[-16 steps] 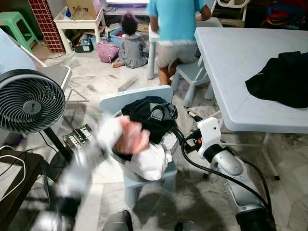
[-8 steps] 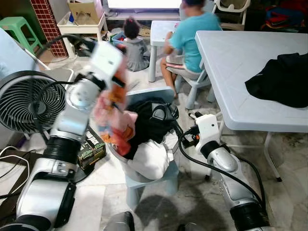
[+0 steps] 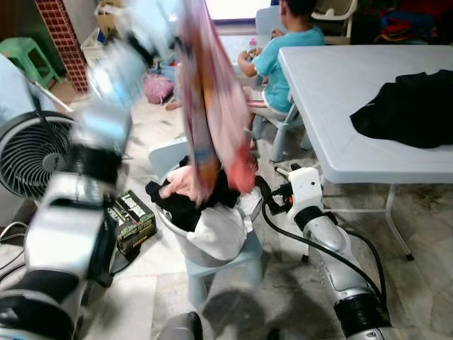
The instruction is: Hang hanger
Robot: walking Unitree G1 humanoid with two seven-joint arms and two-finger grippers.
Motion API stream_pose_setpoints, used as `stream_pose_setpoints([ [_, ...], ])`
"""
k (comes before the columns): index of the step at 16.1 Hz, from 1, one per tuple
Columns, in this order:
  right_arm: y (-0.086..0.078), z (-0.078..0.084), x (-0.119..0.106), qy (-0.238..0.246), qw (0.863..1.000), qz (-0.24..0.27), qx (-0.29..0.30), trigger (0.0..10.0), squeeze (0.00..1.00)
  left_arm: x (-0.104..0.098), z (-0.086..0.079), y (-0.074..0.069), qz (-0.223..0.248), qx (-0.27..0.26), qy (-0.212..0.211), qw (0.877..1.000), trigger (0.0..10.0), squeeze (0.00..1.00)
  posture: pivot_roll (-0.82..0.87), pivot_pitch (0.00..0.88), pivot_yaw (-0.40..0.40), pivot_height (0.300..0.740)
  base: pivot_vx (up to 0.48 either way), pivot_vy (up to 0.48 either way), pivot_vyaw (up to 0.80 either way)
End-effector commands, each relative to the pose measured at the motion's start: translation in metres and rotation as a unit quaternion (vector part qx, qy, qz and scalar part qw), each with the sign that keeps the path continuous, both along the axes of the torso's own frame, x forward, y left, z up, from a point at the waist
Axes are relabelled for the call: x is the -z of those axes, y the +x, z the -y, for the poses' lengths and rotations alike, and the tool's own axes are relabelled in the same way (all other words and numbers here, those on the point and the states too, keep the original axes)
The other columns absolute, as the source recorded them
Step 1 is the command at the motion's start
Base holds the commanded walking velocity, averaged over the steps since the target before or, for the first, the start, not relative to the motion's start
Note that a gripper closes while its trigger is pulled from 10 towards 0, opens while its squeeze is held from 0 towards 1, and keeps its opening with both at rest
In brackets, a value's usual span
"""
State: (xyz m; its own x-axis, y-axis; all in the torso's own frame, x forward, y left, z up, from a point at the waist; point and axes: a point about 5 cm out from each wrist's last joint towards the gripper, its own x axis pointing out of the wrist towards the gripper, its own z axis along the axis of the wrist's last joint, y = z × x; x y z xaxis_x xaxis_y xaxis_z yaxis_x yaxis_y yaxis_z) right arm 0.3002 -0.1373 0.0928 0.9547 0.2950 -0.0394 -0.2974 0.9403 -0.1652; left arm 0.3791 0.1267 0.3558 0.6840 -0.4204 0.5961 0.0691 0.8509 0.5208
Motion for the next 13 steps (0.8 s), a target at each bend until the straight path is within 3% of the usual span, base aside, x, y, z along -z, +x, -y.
stream_pose_setpoints([
  [1,0.002,0.000,-0.003,0.002,1.000,0.007,0.002,10.0,0.00,0.024,0.000,0.007,-0.053,0.000,0.019,0.998,0.0,0.00,0.04,0.000,0.088,0.740,0.000,0.000,0.00],
  [4,-0.003,0.006,0.000,-0.004,1.000,0.002,0.008,10.0,0.00,0.113,-0.001,0.015,-0.225,-0.001,0.103,0.969,0.0,0.00,0.03,0.000,0.075,0.740,0.000,0.000,0.00],
  [5,-0.006,0.007,0.002,-0.007,1.000,-0.003,0.006,10.0,0.00,0.153,-0.006,0.011,-0.294,-0.008,0.121,0.948,0.0,0.00,0.03,0.000,0.069,0.740,0.000,0.000,0.00],
  [6,-0.008,0.009,0.004,-0.009,1.000,-0.005,0.003,10.0,0.00,0.181,-0.011,0.006,-0.340,-0.016,0.121,0.933,0.0,0.00,0.02,0.000,0.060,0.740,0.000,0.000,0.00],
  [8,-0.012,0.011,0.003,-0.011,1.000,-0.008,0.001,10.0,0.00,0.209,-0.012,-0.006,-0.361,-0.023,0.097,0.927,0.0,0.00,0.02,0.006,0.044,0.740,0.000,0.000,0.00],
  [9,-0.012,0.011,0.003,-0.011,1.000,-0.010,0.000,10.0,0.00,0.216,-0.012,-0.009,-0.369,-0.028,0.088,0.925,2.9,0.00,0.02,0.010,0.036,0.740,0.000,0.000,0.00],
  [10,-0.013,0.012,0.003,-0.011,1.000,-0.010,-0.001,10.0,0.00,0.224,-0.012,-0.013,-0.377,-0.034,0.081,0.922,8.0,0.00,0.01,0.017,0.031,0.740,0.000,0.000,0.00],
  [11,-0.013,0.012,0.001,-0.007,1.000,-0.008,0.000,10.0,0.00,0.235,-0.015,-0.018,-0.381,-0.047,0.073,0.921,7.8,0.00,0.01,0.024,0.026,0.740,0.000,0.000,0.00],
  [12,-0.013,0.012,0.001,-0.006,1.000,-0.008,0.001,10.0,0.00,0.240,-0.016,-0.020,-0.387,-0.053,0.069,0.918,10.0,0.00,0.01,0.028,0.022,0.740,0.000,0.000,0.00],
  [13,-0.014,0.012,0.000,-0.006,1.000,-0.009,0.001,10.0,0.00,0.251,-0.019,-0.022,-0.409,-0.071,0.064,0.908,10.0,0.00,0.01,0.032,0.020,0.740,0.000,0.000,0.00],
])
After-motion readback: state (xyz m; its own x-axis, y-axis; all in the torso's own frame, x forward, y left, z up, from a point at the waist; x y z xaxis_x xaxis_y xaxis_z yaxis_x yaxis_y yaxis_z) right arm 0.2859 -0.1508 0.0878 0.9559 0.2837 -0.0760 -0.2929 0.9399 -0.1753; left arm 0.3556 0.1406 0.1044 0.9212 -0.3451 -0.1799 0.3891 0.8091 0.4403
